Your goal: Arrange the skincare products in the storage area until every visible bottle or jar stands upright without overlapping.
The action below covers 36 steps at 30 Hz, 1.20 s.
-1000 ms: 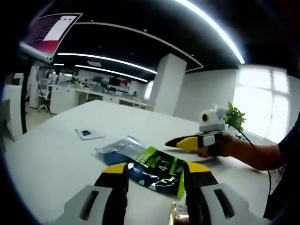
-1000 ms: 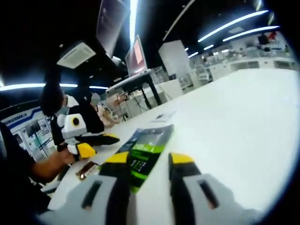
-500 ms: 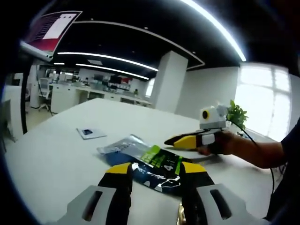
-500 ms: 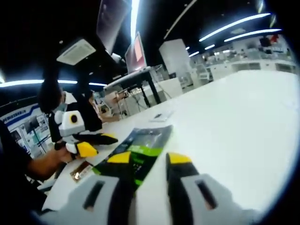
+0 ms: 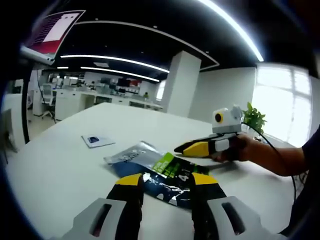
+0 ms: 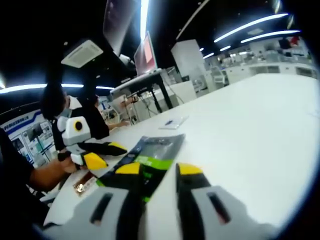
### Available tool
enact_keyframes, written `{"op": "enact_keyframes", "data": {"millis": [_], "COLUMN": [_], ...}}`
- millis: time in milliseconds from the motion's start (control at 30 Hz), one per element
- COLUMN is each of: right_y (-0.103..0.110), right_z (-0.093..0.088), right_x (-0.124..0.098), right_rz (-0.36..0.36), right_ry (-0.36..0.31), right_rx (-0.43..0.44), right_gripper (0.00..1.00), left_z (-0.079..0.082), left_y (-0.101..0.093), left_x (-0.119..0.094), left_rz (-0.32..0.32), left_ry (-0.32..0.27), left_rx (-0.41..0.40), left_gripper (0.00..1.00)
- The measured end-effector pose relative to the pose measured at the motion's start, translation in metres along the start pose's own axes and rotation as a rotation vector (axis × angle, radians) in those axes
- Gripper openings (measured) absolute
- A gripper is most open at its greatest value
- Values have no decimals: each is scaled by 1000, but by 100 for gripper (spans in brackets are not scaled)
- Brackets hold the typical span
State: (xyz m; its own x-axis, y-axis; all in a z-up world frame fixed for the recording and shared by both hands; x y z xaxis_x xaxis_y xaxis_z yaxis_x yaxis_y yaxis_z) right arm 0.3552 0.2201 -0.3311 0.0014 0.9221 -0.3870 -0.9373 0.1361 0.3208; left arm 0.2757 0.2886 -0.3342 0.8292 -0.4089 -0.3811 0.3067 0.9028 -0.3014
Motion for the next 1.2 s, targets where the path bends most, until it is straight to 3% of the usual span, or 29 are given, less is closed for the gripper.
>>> {"op": "enact_keyframes", "data": {"millis": [600,933,1200], "right_y": [-4,-4,-1], "right_z": [0,-1,-5], "right_x": [7,13,13], "right_rz": [-7,3,24], "right_ry": [36,118,156], "right_rx": [-22,-4,129], "right_gripper": [19,14,10], "left_z": [-10,-9,-9], "left_y": [-4,-4,-2], "left_x": [2,1,3], "left_rz": [58,49,68], "left_ry": [38,33,40], "left_rx": [-19,-51,-81], "left_gripper": [25,24,15]}}
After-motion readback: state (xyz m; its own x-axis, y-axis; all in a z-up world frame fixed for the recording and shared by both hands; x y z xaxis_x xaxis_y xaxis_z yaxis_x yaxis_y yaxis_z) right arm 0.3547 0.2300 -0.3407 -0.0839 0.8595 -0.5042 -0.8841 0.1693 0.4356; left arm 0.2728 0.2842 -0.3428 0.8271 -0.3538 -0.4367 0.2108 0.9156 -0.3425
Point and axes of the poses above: the point that each gripper's makers call its tool centre point, and the gripper's own axes: x roughly forward along the fingers, y roughly to its left, z roughly out of its top, the point moved 1 cm from there along -x, roughly backward along the fingers, and after that the axes turned 8 degrees about y, right-handed, at the moved point
